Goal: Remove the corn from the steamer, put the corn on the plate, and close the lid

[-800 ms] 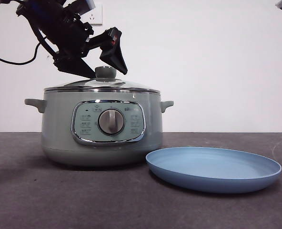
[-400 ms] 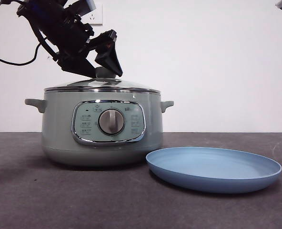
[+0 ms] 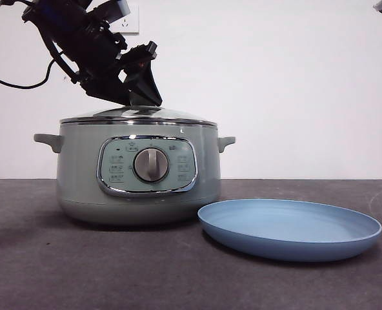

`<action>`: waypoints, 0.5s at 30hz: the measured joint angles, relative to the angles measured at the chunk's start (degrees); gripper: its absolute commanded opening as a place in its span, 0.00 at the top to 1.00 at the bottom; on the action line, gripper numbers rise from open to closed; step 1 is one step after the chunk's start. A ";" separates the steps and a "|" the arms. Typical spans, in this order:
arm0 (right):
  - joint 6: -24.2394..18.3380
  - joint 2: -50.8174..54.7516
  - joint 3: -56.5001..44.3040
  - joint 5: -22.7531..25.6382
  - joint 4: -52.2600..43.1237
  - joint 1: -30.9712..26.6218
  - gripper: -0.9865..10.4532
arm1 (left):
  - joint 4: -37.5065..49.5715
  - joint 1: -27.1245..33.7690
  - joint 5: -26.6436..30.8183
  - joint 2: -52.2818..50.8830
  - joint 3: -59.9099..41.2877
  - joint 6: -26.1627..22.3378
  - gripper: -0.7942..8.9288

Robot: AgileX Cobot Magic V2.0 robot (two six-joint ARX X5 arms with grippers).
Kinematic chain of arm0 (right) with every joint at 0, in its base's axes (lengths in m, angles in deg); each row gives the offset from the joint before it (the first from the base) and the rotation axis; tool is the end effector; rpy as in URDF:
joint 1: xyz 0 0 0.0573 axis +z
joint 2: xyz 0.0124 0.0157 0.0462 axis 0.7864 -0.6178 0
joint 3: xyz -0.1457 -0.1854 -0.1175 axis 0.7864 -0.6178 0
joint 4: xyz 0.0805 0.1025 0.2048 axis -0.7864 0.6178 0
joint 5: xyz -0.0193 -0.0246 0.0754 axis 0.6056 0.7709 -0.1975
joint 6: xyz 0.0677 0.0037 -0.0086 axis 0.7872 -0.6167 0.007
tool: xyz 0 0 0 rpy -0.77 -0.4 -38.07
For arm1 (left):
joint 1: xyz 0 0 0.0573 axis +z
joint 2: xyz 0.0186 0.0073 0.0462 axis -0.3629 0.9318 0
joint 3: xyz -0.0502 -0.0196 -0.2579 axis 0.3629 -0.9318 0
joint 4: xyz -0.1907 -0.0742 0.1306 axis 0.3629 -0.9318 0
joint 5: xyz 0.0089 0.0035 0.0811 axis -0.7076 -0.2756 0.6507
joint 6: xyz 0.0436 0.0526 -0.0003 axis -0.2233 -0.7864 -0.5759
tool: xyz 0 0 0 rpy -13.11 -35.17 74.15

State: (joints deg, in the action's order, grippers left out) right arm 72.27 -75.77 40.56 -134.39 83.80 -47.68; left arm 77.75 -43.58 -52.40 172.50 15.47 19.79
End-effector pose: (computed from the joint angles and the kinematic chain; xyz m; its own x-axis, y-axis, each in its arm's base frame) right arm 0.1488 0.0469 0.3280 0.4877 0.7421 -0.4598 -0.6623 0.6577 0.3590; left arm 0.3487 -0.1541 0.2672 0.7085 -0.5102 -0.4876 0.5681 0.8222 -0.0350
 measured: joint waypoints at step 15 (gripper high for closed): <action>0.00 0.00 0.00 0.00 0.00 0.00 0.39 | 0.13 0.00 -0.17 -0.50 0.00 0.50 0.93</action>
State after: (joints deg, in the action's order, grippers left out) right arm 72.27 -75.77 40.56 -134.39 83.80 -47.68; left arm 77.88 -43.58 -52.57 172.00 15.47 20.29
